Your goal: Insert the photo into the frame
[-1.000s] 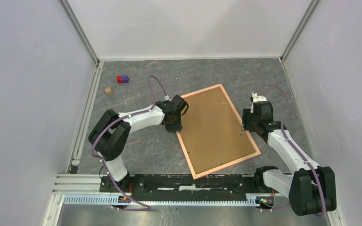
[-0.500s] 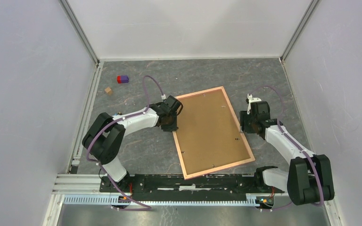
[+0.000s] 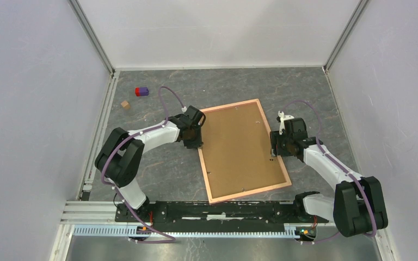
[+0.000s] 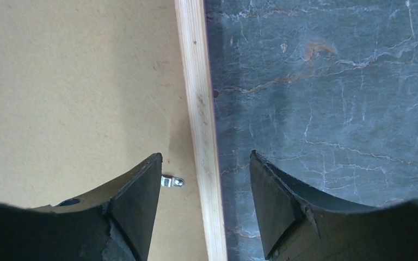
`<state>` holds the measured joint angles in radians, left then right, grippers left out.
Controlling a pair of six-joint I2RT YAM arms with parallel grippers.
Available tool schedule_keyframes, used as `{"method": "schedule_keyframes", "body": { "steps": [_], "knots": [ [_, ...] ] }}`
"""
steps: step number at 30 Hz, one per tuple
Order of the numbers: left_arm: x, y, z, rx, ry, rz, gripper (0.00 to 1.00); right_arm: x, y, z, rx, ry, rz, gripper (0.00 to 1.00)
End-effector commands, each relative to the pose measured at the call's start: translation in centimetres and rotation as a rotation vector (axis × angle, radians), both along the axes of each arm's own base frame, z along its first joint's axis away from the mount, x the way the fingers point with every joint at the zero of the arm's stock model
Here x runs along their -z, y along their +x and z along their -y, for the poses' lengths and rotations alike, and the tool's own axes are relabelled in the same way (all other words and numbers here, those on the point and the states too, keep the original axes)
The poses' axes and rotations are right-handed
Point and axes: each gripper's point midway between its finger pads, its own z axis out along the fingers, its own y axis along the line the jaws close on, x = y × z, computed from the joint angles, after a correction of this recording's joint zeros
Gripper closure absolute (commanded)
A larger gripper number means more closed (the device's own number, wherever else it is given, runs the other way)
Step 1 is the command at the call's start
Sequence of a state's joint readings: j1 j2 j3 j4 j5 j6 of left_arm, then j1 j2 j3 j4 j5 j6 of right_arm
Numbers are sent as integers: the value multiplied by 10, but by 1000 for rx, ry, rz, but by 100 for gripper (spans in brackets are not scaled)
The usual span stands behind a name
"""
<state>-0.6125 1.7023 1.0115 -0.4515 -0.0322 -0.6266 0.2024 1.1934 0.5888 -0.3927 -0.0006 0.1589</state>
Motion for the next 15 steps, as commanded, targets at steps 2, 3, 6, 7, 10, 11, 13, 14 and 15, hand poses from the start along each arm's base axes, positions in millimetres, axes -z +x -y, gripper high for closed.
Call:
{"method": "schedule_keyframes", "body": {
  "steps": [2,3,6,7,10,11,13,14,15],
  "knots": [
    [8,20,-13,-13,9,25,98,-2,-4,1,4,-16,-12,35],
    [9,19,-13,-12,7,23,98,-2,-4,0,0,-11,-13,35],
    [10,20,-12,-12,6,19,98,-2,-6,-6,-15,0,-22,36],
    [10,20,-12,-13,5,17,98,-1,-7,-8,-20,0,-28,36],
    [11,20,-13,-12,6,17,98,-1,-12,-15,-41,5,-35,35],
    [11,20,-13,-12,7,17,98,-1,-14,-17,-44,7,-35,35],
    [11,20,-13,-13,6,17,98,2,-18,-17,-45,9,-40,35],
    [11,20,-13,-12,6,17,98,3,-19,-17,-43,6,-45,35],
    [11,20,-13,-13,5,19,98,5,-21,-16,-38,1,-52,35]
  ]
}}
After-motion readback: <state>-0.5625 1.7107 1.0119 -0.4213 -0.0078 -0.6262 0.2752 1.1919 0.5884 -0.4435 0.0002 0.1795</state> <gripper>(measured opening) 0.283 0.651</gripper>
